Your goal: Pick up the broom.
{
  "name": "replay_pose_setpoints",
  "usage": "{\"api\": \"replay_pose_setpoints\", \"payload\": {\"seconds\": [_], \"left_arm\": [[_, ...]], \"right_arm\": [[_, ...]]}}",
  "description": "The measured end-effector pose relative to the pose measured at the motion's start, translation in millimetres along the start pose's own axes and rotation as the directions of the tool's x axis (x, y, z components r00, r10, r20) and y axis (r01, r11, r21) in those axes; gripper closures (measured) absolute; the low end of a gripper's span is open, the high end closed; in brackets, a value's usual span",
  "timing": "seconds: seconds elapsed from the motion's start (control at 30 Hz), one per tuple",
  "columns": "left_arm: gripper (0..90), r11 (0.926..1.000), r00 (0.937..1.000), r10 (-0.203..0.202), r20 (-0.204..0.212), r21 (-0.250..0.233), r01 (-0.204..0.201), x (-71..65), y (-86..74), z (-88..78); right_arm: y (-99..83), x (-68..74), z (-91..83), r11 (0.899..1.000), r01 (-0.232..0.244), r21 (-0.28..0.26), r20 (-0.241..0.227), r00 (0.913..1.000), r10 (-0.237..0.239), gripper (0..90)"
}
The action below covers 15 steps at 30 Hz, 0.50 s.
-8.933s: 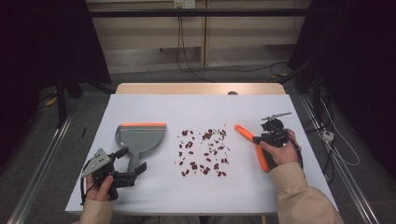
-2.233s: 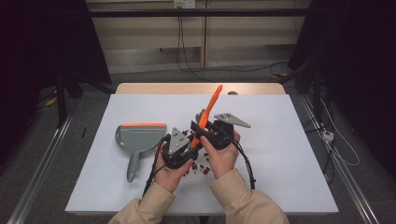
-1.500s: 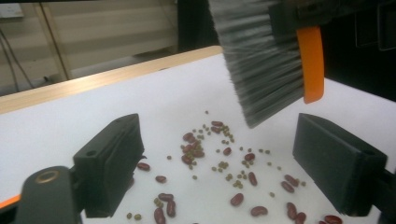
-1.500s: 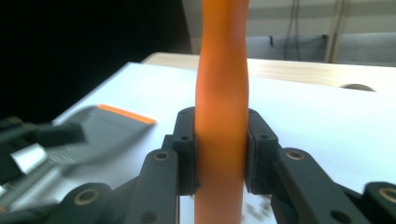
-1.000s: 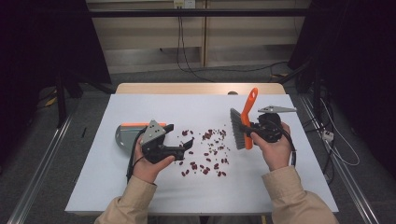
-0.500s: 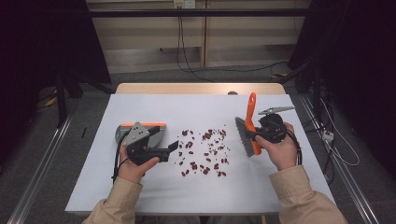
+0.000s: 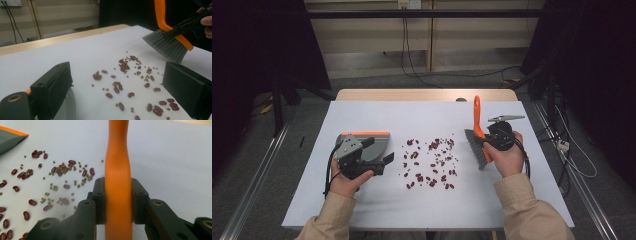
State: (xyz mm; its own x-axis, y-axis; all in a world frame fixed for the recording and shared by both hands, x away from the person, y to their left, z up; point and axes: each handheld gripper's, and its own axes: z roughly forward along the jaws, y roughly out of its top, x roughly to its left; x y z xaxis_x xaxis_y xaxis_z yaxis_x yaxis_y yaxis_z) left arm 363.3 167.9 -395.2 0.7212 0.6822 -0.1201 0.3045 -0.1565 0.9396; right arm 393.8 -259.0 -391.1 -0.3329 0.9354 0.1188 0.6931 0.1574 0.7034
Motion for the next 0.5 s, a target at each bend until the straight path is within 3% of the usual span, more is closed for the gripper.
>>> {"api": "replay_pose_setpoints", "payload": {"seconds": [0.17,0.5], "left_arm": [[8.6,1.0000,1.0000,-0.003,-0.008,-0.001,0.003,3.4,-2.7,-2.0],[8.5,1.0000,0.9998,-0.004,-0.017,-0.005,0.004,6.4,-5.2,-4.5]], "right_arm": [[1.4,0.1,8.4,1.000,0.001,-0.031,0.015,0.9999,0.000,71.1],[2.4,8.2,28.1,0.999,0.049,-0.010,0.036,0.9982,-0.048,70.1]]}}
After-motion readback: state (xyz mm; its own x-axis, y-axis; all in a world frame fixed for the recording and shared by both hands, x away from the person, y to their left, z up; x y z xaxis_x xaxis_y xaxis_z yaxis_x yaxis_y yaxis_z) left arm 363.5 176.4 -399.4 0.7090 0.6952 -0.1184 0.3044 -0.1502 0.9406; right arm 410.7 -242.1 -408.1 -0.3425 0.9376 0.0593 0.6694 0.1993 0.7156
